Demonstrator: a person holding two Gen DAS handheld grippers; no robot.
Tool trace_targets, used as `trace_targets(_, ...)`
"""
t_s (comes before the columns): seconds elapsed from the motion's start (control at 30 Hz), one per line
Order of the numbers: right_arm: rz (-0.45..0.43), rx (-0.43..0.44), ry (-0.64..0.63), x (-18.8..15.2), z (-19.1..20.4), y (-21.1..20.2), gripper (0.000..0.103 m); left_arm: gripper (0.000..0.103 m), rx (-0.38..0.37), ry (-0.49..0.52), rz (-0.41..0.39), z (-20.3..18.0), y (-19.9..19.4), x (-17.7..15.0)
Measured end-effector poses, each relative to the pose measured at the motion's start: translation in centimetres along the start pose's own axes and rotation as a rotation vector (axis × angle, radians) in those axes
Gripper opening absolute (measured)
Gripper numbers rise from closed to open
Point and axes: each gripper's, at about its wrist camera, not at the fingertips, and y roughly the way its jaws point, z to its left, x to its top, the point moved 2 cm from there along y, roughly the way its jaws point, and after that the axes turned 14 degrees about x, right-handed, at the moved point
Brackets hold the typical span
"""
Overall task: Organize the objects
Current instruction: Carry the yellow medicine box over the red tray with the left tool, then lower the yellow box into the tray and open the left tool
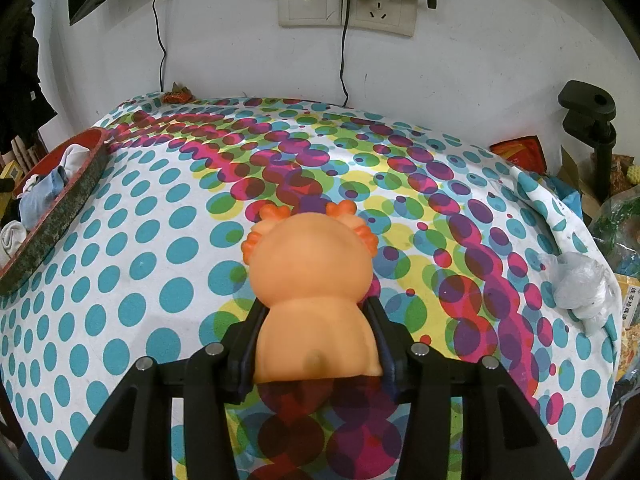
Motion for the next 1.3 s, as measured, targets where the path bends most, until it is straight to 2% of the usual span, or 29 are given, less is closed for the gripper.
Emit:
trace_targets(0.23,0.0,0.0,0.0,0.1,0.0,0.0,0.049,0.048,0.018,0.006,0.003,-0.3,1.5,2.1)
trace_targets(0.5,0.0,0.0,0.001,0.1,0.0,0.0,0.049,0.048,0.022,-0.005,0.042,-0.4,3.5,2.1)
trace_targets(0.6,0.001,-0.001,0.0,0.1,-0.1,-0.1,0.049,0.058,0.036,0.001,0.047,-0.3,3.9,2.0)
trace_targets(0.67,0.001,-0.002,0.0,0.1,-0.1,-0.1,0.049,0.075,0.048,-0.004,0.047,-0.2,4.0,1.9)
trace_targets(0.77,0.0,-0.001,0.001,0.1,-0.1,-0.1,0.049,0.082,0.051,-0.008,0.033,0.0,3.7,1.6)
trace_targets(1.1,0.0,-0.003,-0.001,0.1,0.0,0.0,0.05,0.084,0.016,-0.017,-0.018,0.7,0.5,-0.7)
trace_targets(1.3,0.0,-0.002,0.0,0.1,-0.1,0.0,0.05,0.095,0.061,0.005,-0.104,1.6,-2.3,-3.2)
